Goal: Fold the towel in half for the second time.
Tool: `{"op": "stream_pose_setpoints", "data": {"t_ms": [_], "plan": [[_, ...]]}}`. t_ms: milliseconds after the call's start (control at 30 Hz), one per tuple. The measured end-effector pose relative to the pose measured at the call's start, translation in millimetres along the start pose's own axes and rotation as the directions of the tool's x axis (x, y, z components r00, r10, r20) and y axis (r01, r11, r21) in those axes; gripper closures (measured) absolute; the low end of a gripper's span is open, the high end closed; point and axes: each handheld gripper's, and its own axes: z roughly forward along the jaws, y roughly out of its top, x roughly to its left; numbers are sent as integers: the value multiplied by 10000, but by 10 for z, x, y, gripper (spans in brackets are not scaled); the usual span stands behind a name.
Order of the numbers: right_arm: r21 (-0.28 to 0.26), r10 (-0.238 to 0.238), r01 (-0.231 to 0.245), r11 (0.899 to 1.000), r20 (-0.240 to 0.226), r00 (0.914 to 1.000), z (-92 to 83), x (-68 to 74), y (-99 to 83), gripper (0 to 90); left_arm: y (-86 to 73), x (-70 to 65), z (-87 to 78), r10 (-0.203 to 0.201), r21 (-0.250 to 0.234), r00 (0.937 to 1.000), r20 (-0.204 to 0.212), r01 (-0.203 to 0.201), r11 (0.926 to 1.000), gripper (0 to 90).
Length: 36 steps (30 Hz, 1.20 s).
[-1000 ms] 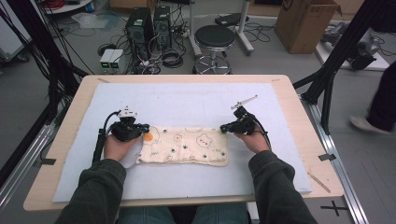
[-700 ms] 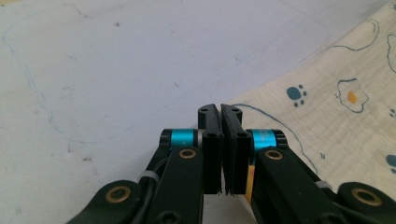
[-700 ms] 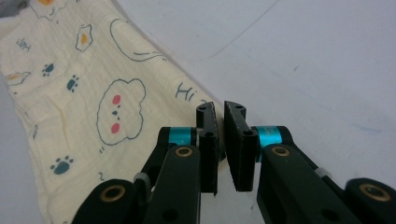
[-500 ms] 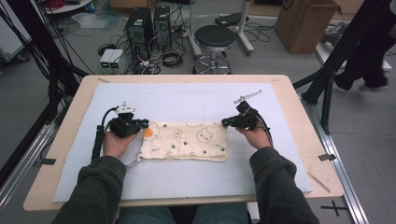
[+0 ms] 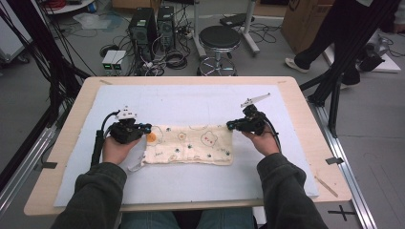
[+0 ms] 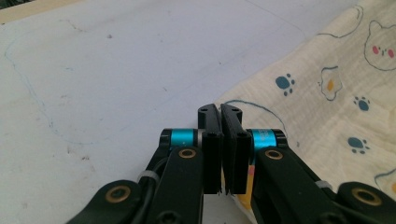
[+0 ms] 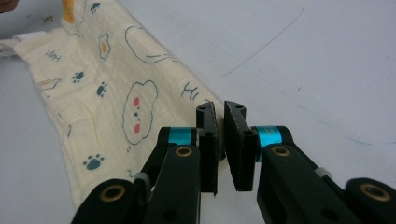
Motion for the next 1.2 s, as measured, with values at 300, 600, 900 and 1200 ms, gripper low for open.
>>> {"op": "stream_pose_setpoints", "data": {"t_ms": [300,600,900,1200], "plan": [[129,-229,229,9997,-45,9997,-28,78,-6,842,-26,-59,-58,236,-30,9996,154,-235,9997,868],[36,-324,325,9995,-174,9993,-47,123,-126,842,-97,-114,-139,348,-101,9991,237,-345,9994,868],[-296,-192,178,9994,-471,9987,-83,160,-309,841,-192,-178,-201,443,-374,9978,486,-425,9984,867],[-463,-512,487,9977,-544,9972,-132,260,-399,840,-292,-264,-275,735,-472,9948,710,-702,9964,866]]}}
